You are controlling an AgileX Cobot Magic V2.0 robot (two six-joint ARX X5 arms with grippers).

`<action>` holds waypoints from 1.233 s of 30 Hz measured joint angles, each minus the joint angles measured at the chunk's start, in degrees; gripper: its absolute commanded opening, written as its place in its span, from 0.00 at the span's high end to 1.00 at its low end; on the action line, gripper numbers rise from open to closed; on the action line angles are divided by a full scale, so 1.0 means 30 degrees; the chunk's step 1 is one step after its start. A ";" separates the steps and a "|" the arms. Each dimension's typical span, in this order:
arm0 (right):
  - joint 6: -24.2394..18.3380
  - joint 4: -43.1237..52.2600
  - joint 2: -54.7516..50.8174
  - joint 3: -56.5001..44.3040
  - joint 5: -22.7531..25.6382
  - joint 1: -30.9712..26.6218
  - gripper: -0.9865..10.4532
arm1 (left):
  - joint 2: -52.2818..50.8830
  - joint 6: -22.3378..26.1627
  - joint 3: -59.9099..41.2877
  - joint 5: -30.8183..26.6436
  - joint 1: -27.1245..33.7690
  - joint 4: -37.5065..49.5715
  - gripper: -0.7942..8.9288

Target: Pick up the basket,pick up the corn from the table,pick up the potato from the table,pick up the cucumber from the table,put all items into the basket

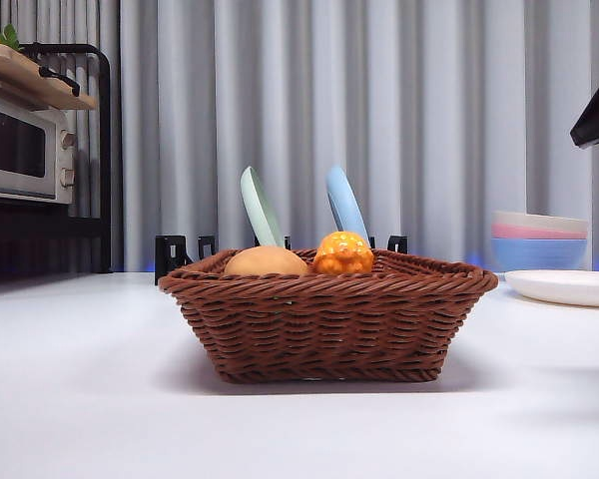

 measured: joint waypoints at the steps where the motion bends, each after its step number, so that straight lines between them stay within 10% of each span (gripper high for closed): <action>1: -0.0204 0.0000 0.0000 0.0000 0.0073 0.0000 0.91 | 0.0000 0.0000 0.0000 0.0000 0.0000 0.0000 0.92; 7: -0.3104 0.0248 -0.1566 -0.0124 -0.0452 -0.1829 0.91 | 0.0000 0.0000 0.0000 -0.0007 0.0000 0.0000 0.92; 12: -0.5501 0.1217 -0.4087 -0.1035 -0.5209 -0.7002 0.91 | 0.0000 0.0000 0.0000 -0.0007 0.0000 0.0007 0.92; 18: -0.6535 0.3730 -0.6659 -0.2790 -0.5887 -1.1999 0.91 | 0.0000 0.0000 0.0000 -0.0007 0.0000 0.0007 0.92; 37: -0.5537 0.5056 -1.0222 -0.8721 -0.6033 -1.3391 0.91 | 0.0000 0.0000 0.0000 0.0000 0.0000 0.0007 0.92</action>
